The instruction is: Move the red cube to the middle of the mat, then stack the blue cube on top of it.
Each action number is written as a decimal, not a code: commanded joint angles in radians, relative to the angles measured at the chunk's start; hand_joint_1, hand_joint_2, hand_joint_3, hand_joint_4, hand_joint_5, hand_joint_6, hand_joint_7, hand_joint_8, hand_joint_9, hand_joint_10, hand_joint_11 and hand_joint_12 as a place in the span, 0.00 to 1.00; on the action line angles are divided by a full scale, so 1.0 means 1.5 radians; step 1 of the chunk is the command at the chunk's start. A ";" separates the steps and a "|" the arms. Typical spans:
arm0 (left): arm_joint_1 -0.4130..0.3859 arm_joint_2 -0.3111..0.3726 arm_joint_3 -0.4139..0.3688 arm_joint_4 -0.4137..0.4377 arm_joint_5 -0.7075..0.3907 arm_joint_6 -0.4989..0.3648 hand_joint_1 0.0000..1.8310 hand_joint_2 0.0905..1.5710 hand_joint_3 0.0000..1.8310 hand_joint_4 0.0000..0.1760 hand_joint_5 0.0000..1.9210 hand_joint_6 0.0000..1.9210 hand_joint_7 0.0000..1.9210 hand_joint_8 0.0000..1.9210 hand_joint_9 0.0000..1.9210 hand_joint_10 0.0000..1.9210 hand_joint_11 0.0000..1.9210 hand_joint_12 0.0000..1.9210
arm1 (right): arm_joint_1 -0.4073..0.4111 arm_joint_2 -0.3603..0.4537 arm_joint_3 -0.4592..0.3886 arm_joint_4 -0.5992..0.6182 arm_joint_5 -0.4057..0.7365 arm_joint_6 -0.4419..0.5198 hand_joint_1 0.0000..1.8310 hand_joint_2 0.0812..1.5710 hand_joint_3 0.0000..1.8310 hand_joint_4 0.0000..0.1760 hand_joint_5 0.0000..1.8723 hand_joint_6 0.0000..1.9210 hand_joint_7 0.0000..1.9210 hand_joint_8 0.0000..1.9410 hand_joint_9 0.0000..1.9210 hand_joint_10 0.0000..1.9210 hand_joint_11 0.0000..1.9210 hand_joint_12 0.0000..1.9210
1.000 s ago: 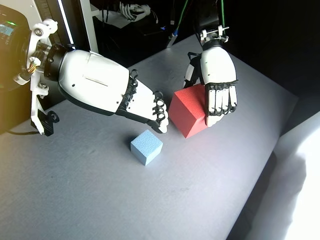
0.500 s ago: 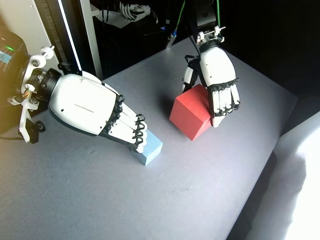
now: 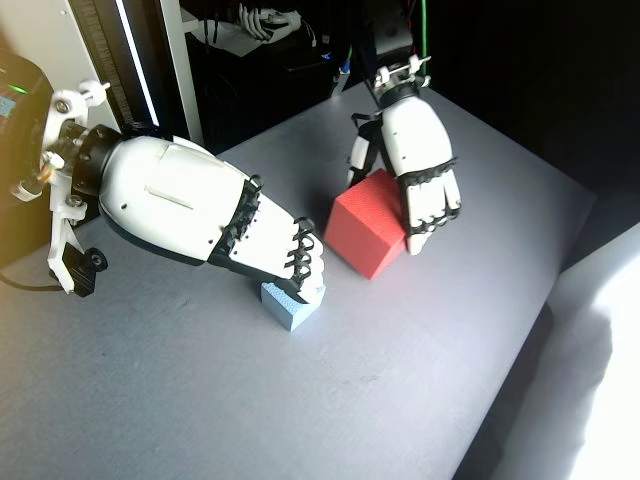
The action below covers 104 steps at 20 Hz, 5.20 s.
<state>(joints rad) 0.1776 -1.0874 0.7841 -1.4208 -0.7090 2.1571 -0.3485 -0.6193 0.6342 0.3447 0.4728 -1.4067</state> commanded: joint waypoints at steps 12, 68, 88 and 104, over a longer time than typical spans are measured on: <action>-0.005 -0.012 0.003 0.039 -0.054 -0.009 0.65 0.75 0.00 0.00 0.36 0.01 0.22 0.43 0.16 0.55 0.04 0.73 | 0.000 0.005 0.028 0.029 0.110 0.069 0.00 0.81 0.00 0.00 0.14 0.00 0.12 0.00 0.11 0.00 0.00 0.26; 0.097 0.263 0.038 0.645 0.240 -0.494 0.43 0.57 0.00 0.00 0.00 0.00 0.00 0.00 0.00 0.00 0.00 0.00 | 0.014 -0.153 0.013 0.481 0.171 -0.214 0.63 0.62 0.01 0.00 0.12 0.00 0.08 0.00 0.06 0.00 0.00 0.19; 0.060 0.294 0.129 1.611 0.095 -1.315 0.43 0.58 0.00 0.00 0.00 0.00 0.00 0.00 0.00 0.00 0.00 0.00 | 0.077 -0.210 0.068 0.676 0.110 -0.204 0.63 0.61 0.00 0.00 0.18 0.00 0.12 0.00 0.12 0.01 0.00 0.35; 0.068 0.320 0.104 1.625 0.135 -1.315 0.44 0.60 0.00 0.00 0.00 0.00 0.00 0.00 0.00 0.00 0.00 0.00 | 0.047 -0.248 0.099 0.677 0.105 -0.176 0.65 0.61 0.00 0.00 0.17 0.00 0.12 0.00 0.12 0.00 0.00 0.35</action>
<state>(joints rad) 0.2897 -0.6205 0.9352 1.0512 -0.4438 0.1825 -0.2802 -1.0042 0.7818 1.3983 0.5884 -1.6787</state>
